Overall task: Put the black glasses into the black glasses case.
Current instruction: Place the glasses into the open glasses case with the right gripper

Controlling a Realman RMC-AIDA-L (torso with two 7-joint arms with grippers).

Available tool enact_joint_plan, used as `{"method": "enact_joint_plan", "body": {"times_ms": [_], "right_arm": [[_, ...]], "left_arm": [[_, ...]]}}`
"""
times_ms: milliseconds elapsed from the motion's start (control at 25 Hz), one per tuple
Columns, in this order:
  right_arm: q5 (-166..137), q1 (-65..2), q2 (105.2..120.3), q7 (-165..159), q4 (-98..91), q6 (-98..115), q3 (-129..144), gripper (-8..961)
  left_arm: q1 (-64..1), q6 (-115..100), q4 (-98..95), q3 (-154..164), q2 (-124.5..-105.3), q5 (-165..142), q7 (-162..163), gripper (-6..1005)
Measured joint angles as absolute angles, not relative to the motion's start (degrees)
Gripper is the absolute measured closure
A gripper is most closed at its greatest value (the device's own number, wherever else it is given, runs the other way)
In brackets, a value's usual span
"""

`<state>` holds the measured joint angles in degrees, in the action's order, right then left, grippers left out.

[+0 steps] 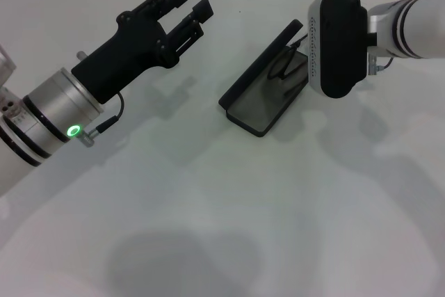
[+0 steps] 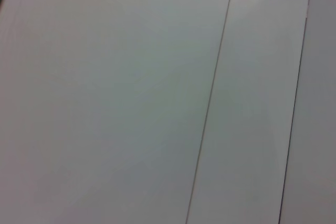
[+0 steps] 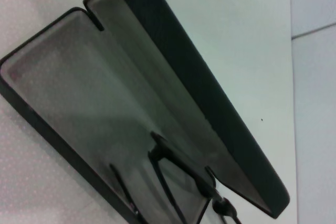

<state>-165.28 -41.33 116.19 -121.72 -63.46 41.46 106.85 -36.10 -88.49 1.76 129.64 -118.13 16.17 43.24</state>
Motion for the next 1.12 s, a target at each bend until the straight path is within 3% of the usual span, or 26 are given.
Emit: {"method": "enact_joint_plan", "body": {"times_ms": [1120], "right_arm": [[-161.16, -49.26, 116.19, -121.77, -48.77, 29.59, 114.51, 708]], "left_arm": [[-36.66, -88.42, 1.76, 129.63, -118.53, 16.19, 43.25, 438]]}}
